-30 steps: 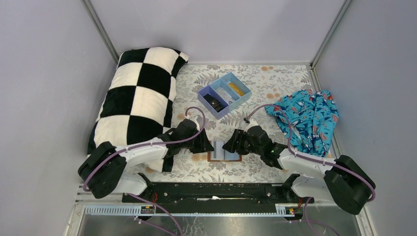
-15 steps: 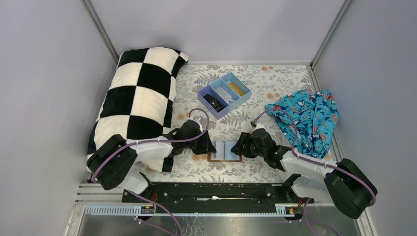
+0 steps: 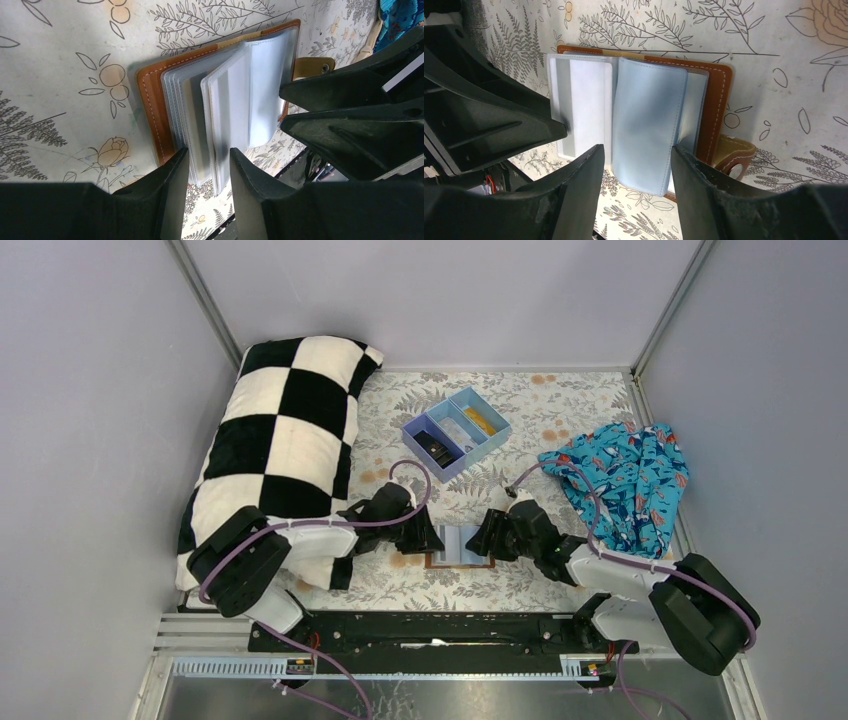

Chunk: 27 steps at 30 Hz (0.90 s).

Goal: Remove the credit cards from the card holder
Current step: Remove the credit card from the card holder.

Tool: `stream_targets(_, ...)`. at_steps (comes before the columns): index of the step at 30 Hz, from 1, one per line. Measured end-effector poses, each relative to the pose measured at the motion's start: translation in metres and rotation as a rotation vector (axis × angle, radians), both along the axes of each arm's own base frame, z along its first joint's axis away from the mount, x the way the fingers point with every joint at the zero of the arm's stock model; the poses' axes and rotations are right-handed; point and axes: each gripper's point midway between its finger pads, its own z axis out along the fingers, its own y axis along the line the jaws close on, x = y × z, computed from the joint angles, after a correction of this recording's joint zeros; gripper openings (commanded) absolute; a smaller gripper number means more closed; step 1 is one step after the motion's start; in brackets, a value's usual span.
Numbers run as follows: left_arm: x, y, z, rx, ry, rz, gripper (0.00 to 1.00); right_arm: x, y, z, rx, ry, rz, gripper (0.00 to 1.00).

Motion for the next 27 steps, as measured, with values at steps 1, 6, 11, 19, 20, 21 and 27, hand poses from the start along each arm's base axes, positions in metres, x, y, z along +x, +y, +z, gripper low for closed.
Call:
stream_targets(1, 0.000, -0.001, 0.000, -0.001, 0.001, -0.002, 0.39, 0.000, 0.001, 0.000, 0.002, 0.001, 0.001, 0.59)
stream_targets(6, 0.000, -0.001, 0.001, -0.004, 0.001, -0.004, 0.36, 0.000, 0.004, 0.000, 0.016, 0.002, 0.013, 0.59)
stream_targets(11, 0.000, 0.000, 0.000, 0.004, 0.004, -0.001, 0.19, 0.001, 0.004, 0.001, 0.016, 0.000, 0.012, 0.59)
stream_targets(19, 0.001, 0.000, 0.016, -0.019, -0.030, 0.001, 0.15, 0.000, 0.002, 0.001, 0.011, 0.001, 0.009, 0.59)
stream_targets(20, 0.001, -0.001, 0.018, -0.024, -0.034, 0.001, 0.15, 0.000, 0.002, 0.001, 0.011, 0.001, 0.009, 0.59)
stream_targets(21, 0.002, -0.002, 0.020, -0.028, -0.037, 0.000, 0.16, 0.000, 0.002, 0.001, 0.011, 0.001, 0.009, 0.59)
stream_targets(27, 0.004, -0.008, 0.028, -0.047, -0.049, -0.008, 0.14, 0.000, 0.001, 0.002, 0.011, -0.002, 0.005, 0.59)
